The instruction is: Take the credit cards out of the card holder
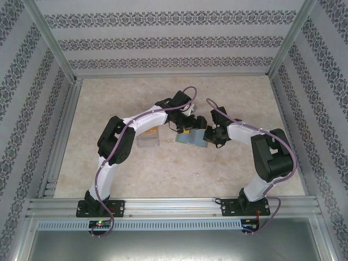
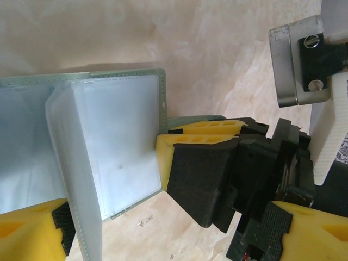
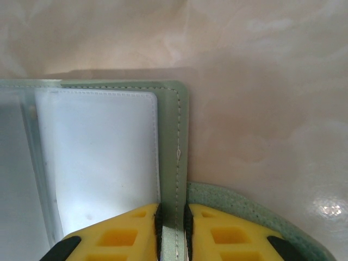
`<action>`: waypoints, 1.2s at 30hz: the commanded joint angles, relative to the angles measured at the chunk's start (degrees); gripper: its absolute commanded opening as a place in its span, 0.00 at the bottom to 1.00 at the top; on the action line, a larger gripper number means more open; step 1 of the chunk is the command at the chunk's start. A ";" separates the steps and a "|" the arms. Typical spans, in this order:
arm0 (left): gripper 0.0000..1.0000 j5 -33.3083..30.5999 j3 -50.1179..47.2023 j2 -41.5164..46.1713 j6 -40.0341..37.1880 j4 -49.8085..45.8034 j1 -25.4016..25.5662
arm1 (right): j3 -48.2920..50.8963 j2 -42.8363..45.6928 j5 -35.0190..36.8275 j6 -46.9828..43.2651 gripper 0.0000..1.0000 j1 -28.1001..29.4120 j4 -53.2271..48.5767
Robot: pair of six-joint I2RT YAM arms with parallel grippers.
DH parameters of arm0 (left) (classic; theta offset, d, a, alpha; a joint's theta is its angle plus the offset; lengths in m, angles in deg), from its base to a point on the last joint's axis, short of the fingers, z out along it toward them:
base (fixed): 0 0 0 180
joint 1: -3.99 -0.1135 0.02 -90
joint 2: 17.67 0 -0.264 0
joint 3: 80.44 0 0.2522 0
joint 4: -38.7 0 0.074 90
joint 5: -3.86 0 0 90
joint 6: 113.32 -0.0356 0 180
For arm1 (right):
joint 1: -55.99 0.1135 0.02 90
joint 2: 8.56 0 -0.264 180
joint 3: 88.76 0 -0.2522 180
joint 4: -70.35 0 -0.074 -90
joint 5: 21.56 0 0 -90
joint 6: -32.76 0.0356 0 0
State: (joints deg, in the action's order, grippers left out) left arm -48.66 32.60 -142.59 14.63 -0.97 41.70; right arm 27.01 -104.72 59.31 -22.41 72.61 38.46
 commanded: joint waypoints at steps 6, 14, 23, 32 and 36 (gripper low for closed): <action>0.91 8.67 1.09 -0.18 1.54 5.57 2.88 | 2.29 -0.83 -2.54 2.45 0.22 -0.47 2.00; 0.90 10.11 0.03 -0.65 4.05 8.43 2.74 | 4.62 -0.30 -6.41 4.57 0.22 -2.89 5.16; 0.91 2.99 -4.14 3.54 3.09 6.40 -0.44 | 4.86 0.33 -6.90 3.89 0.22 -2.91 5.10; 0.90 -3.10 -10.64 5.21 2.58 3.41 -4.62 | 3.97 2.97 -8.38 3.47 0.24 -2.59 5.20; 0.90 -4.29 -12.14 6.21 2.73 4.00 -4.76 | 1.63 3.57 -8.69 3.43 0.24 -1.13 4.53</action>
State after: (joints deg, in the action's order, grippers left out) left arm -50.98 21.52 -138.37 17.63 4.21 36.52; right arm 30.41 -102.77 51.97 -18.56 70.18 44.01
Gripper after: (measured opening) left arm 0.902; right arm 0.240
